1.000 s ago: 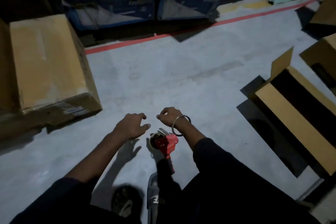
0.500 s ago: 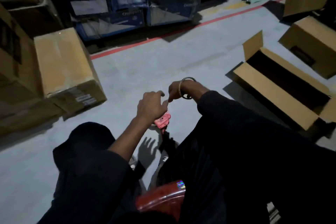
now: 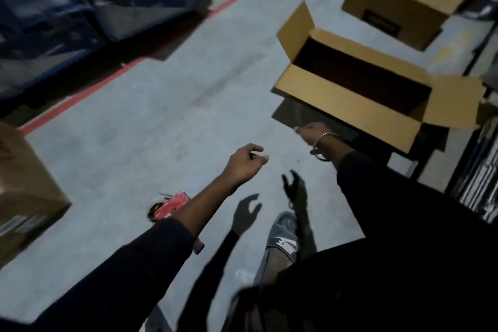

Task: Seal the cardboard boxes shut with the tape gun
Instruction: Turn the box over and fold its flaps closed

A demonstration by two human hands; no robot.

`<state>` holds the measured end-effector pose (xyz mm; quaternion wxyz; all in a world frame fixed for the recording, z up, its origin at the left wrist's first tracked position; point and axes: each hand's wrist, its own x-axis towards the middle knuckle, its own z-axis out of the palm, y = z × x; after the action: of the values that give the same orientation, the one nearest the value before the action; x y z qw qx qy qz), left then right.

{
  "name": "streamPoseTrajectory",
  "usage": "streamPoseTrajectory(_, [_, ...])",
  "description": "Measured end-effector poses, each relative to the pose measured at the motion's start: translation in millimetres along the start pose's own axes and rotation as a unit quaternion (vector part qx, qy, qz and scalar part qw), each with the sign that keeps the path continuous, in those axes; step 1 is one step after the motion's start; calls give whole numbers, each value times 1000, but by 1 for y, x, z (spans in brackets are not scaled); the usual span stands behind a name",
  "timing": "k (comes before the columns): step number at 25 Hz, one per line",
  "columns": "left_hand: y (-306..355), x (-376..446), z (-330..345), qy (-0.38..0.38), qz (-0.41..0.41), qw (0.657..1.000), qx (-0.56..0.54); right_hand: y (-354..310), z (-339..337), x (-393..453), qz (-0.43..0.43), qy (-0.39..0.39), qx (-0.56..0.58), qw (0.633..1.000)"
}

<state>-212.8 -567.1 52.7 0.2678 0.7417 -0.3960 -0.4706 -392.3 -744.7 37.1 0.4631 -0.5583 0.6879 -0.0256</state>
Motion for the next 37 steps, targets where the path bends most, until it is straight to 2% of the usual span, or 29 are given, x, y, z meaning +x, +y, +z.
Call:
streamPoseTrajectory(1, [12, 28, 25, -27, -19, 999, -28, 34, -16, 35, 81, 19, 140, 987])
streamPoseTrajectory(3, [31, 84, 77, -58, -27, 996, -63, 81, -41, 78, 177, 50, 393, 901])
streamPoseTrajectory(5, [40, 131, 131, -76, -24, 992, -93, 107, -53, 101, 193, 86, 575, 791])
streamPoseTrajectory(7, [49, 167, 177, -101, -35, 988, -115, 126, -56, 121, 200, 107, 672, 705])
streamPoseTrajectory(8, [53, 187, 200, -101, -54, 984, -134, 138, -57, 130, 198, 117, 695, 682])
streamPoseTrajectory(11, [66, 240, 258, -88, -106, 964, -226, 161, -68, 158, 172, 119, 715, 667])
streamPoseTrajectory(13, [71, 276, 282, -84, -114, 958, -249, 164, -78, 174, 162, 163, 730, 643])
streamPoseTrajectory(16, [81, 315, 290, -103, -111, 941, -303, 152, -77, 194, 159, 183, 722, 648])
streamPoseTrajectory(18, [82, 339, 288, -79, -120, 917, -372, 146, -65, 206, 166, 190, 721, 645])
streamPoseTrajectory(20, [84, 349, 281, -58, -127, 888, -437, 141, -50, 204, 154, 169, 710, 666])
streamPoseTrajectory(21, [83, 351, 275, -48, -129, 875, -463, 139, -42, 196, 145, 148, 696, 688])
streamPoseTrajectory(23, [79, 350, 249, -22, -125, 874, -469, 129, -22, 173, 138, 83, 648, 744])
streamPoseTrajectory(25, [70, 338, 216, 4, -120, 891, -437, 109, 5, 138, 145, -7, 578, 803])
streamPoseTrajectory(27, [57, 318, 172, 49, -117, 910, -395, 69, 37, 93, 154, -114, 505, 842])
streamPoseTrajectory(28, [48, 303, 148, 81, -116, 920, -364, 44, 53, 69, 153, -149, 463, 860])
streamPoseTrajectory(29, [40, 288, 123, 110, -113, 934, -321, 22, 68, 46, 137, -153, 410, 888])
streamPoseTrajectory(31, [21, 259, 81, 147, -120, 956, -224, -8, 89, 10, 37, -63, 248, 966])
streamPoseTrajectory(32, [7, 246, 65, 161, -128, 960, -192, -13, 91, -1, -34, 11, 160, 986])
streamPoseTrajectory(33, [-5, 230, 47, 173, -132, 957, -191, -13, 87, -9, -105, 81, 71, 989])
streamPoseTrajectory(35, [-28, 214, 25, 200, -114, 956, -184, -2, 67, 0, -203, 204, -117, 950])
streamPoseTrajectory(36, [-37, 208, 19, 198, -108, 964, -140, 7, 57, 13, -204, 239, -215, 925])
streamPoseTrajectory(37, [-44, 204, 18, 178, -102, 976, -74, 17, 47, 31, -171, 254, -306, 902])
